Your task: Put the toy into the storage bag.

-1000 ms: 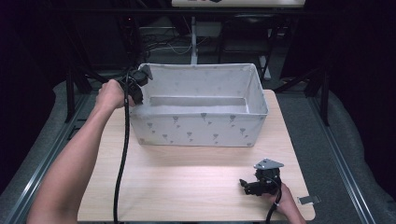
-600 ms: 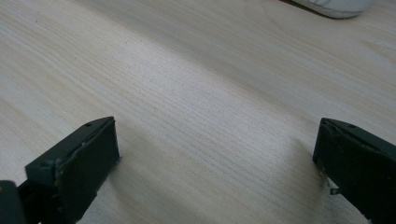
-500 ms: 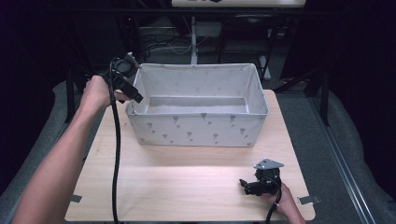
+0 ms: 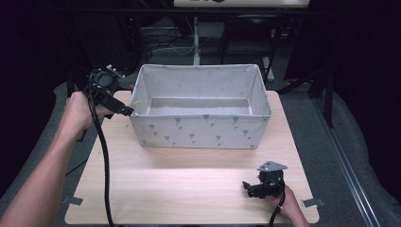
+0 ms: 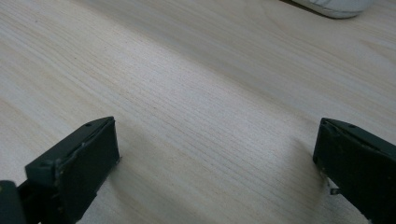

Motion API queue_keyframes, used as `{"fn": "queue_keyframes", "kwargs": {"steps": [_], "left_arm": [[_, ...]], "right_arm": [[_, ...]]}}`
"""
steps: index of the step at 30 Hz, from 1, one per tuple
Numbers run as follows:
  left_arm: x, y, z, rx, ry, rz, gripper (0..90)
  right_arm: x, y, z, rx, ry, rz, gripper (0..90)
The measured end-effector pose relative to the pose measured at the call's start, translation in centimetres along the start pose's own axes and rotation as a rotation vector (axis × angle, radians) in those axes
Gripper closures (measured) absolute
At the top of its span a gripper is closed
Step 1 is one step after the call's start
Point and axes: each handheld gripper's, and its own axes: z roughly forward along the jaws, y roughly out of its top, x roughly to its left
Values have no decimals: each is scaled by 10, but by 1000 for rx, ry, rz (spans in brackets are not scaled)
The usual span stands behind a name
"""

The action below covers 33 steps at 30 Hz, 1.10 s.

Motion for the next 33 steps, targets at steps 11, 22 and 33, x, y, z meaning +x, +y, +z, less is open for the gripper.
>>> {"fn": "queue_keyframes", "kwargs": {"steps": [11, 22, 33], "left_arm": [[-9, -53, 12, -16, -19, -27, 1], [-17, -98, 44, 11, -54, -68, 0], [-24, -130, 80, 33, -77, -110, 0]], "right_arm": [[0, 0, 0, 3, -1, 2, 0], [0, 0, 0, 3, -1, 3, 0], [0, 0, 0, 2, -1, 3, 0]]}}
